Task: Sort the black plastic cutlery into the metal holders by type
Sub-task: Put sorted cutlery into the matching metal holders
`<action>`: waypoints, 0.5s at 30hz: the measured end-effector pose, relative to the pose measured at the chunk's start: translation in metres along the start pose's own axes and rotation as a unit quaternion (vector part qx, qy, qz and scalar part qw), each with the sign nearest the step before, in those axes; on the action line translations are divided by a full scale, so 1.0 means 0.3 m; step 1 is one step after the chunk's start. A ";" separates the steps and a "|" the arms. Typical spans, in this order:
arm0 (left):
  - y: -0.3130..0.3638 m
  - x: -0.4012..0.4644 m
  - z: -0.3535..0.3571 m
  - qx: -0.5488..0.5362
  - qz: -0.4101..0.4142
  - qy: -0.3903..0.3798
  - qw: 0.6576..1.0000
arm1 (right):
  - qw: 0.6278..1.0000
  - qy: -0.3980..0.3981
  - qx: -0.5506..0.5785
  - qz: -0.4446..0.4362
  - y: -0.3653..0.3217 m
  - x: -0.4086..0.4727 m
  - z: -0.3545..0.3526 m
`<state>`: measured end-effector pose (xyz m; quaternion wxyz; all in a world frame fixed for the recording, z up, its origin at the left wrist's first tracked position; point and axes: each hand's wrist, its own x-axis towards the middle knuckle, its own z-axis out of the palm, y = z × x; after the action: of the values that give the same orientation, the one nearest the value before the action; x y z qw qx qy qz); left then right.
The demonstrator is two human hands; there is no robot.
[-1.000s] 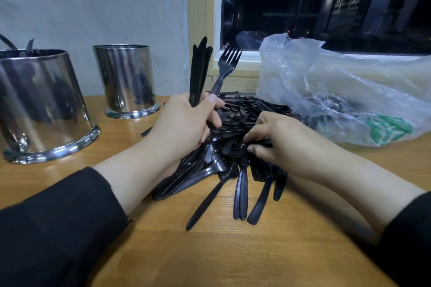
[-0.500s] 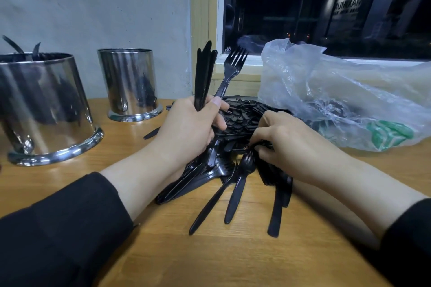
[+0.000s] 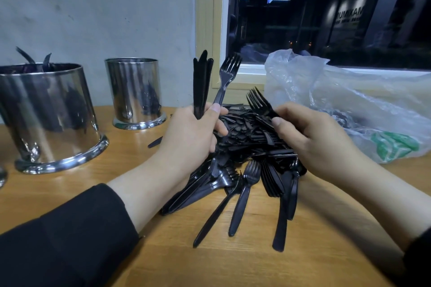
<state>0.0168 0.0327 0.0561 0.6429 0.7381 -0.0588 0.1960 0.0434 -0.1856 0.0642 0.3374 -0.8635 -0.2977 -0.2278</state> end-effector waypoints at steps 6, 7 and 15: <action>-0.004 -0.014 0.019 0.020 0.003 -0.023 1.000 | 0.964 0.040 0.239 0.114 -0.024 0.009 0.033; -0.002 -0.019 0.023 0.019 0.002 -0.031 0.999 | 0.954 0.043 0.264 0.134 -0.026 0.009 0.037; -0.004 -0.037 0.044 0.038 -0.003 -0.079 0.996 | 0.890 0.033 0.405 0.206 -0.048 -0.002 0.071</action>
<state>0.0098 0.0183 0.0495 0.6079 0.7756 -0.1002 0.1373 0.0374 -0.1619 0.0560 0.7065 -0.6861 -0.1682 -0.0416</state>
